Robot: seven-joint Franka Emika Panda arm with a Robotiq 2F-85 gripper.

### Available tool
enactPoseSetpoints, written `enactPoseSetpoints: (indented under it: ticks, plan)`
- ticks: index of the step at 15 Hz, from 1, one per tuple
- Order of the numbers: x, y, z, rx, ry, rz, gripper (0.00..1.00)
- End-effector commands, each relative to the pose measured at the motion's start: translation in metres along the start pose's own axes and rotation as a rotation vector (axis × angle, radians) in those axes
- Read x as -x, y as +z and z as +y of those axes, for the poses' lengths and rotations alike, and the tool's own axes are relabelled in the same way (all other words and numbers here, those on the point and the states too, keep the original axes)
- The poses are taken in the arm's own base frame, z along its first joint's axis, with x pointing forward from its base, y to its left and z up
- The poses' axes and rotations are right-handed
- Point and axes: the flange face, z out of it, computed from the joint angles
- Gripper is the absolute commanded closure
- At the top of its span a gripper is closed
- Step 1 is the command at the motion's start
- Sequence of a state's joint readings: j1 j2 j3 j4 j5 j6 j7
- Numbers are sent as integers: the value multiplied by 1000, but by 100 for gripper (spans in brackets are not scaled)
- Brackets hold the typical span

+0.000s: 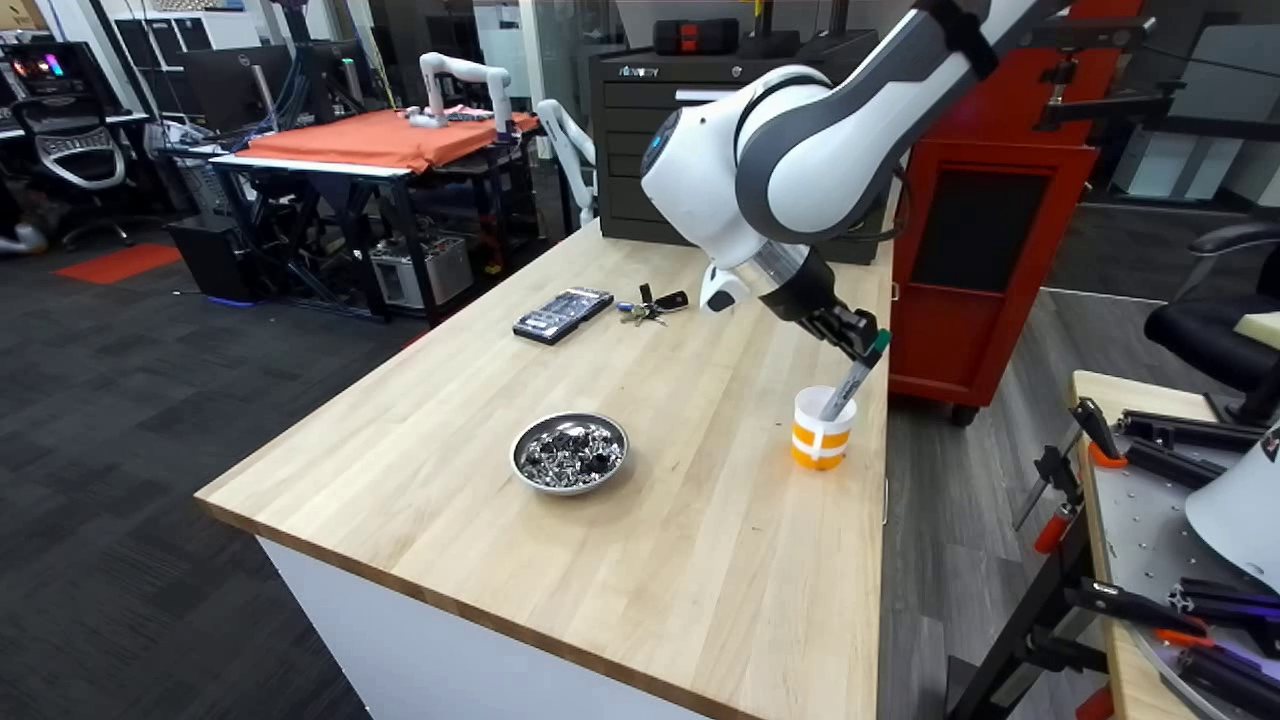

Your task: Put the marker in the mug

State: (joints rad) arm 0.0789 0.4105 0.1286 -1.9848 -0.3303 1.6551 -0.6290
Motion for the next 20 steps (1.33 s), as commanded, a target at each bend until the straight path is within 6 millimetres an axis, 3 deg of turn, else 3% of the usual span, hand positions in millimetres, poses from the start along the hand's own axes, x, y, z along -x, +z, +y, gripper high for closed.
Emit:
enactPoseSetpoints:
  ticks: [1, 5, 6, 8, 15, 20]
  plan:
    - [-6, -5, 3, -2, -36, -38, 95]
    - [-14, -8, 3, 0, -63, -43, 95]
    - [-15, -8, 3, 0, -64, -46, 55]
    - [-16, -9, 5, 0, -67, -53, 48]
    - [-8, -19, 7, 7, -43, -34, 4]
    - [10, -42, 13, 2, 20, 74, 0]
